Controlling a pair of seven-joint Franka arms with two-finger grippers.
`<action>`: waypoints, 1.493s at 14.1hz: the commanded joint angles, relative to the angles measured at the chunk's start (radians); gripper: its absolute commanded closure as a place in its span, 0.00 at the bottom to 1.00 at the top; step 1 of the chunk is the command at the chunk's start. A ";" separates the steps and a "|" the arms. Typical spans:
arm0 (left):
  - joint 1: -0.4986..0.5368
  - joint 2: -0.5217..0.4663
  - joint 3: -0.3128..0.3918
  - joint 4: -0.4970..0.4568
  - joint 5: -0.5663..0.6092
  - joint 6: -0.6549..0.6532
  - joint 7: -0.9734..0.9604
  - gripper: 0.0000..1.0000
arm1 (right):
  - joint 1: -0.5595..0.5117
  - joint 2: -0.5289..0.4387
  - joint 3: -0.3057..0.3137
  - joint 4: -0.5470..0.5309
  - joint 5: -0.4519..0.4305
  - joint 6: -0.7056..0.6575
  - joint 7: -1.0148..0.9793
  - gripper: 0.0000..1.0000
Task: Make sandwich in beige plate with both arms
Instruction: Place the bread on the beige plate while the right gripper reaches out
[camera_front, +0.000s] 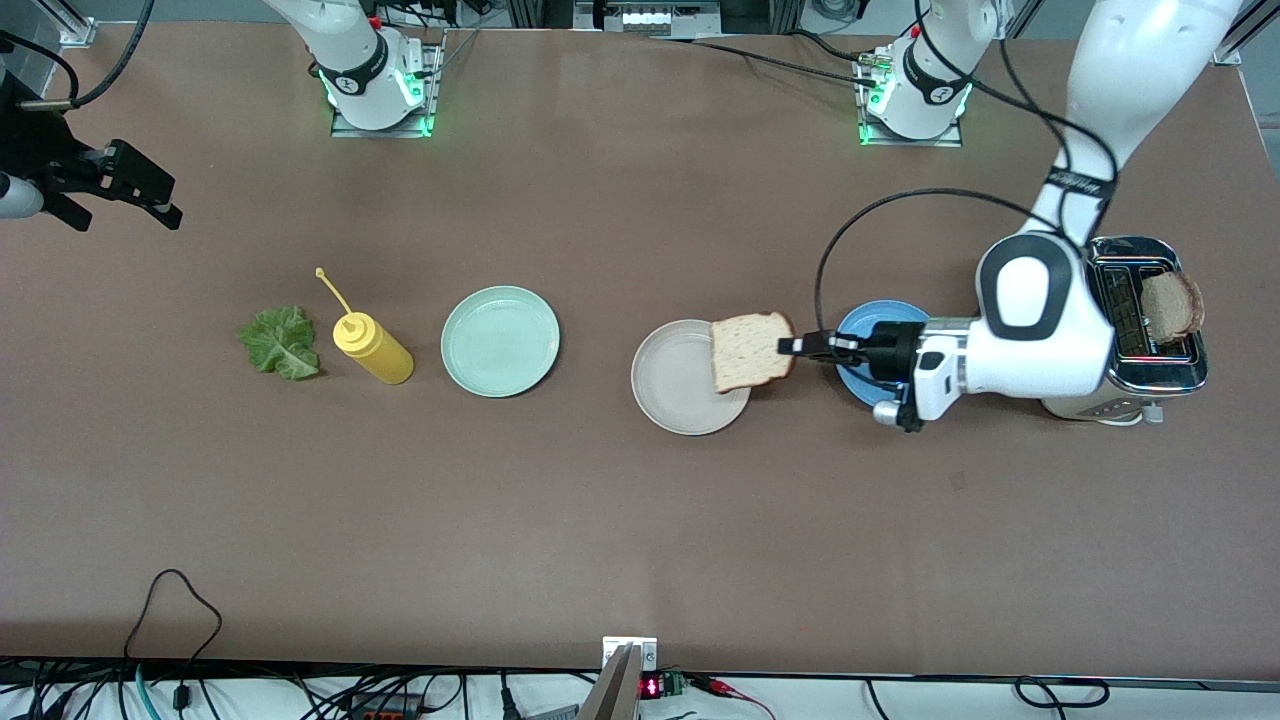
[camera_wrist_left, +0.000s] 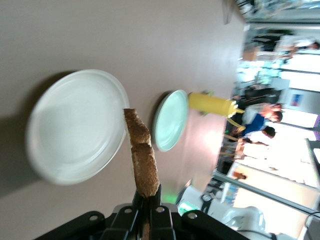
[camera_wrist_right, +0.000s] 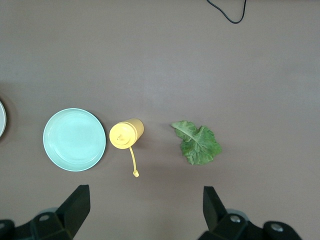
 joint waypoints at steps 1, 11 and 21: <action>-0.056 0.087 -0.006 -0.017 -0.165 0.118 0.248 0.96 | 0.000 -0.008 -0.001 -0.018 0.011 0.003 0.002 0.00; -0.052 0.197 -0.006 -0.083 -0.319 0.118 0.578 0.96 | -0.058 0.062 -0.021 -0.177 0.134 0.133 -0.325 0.00; -0.064 0.228 -0.006 -0.076 -0.378 0.118 0.611 0.90 | -0.348 0.200 -0.024 -0.294 0.654 0.156 -1.318 0.00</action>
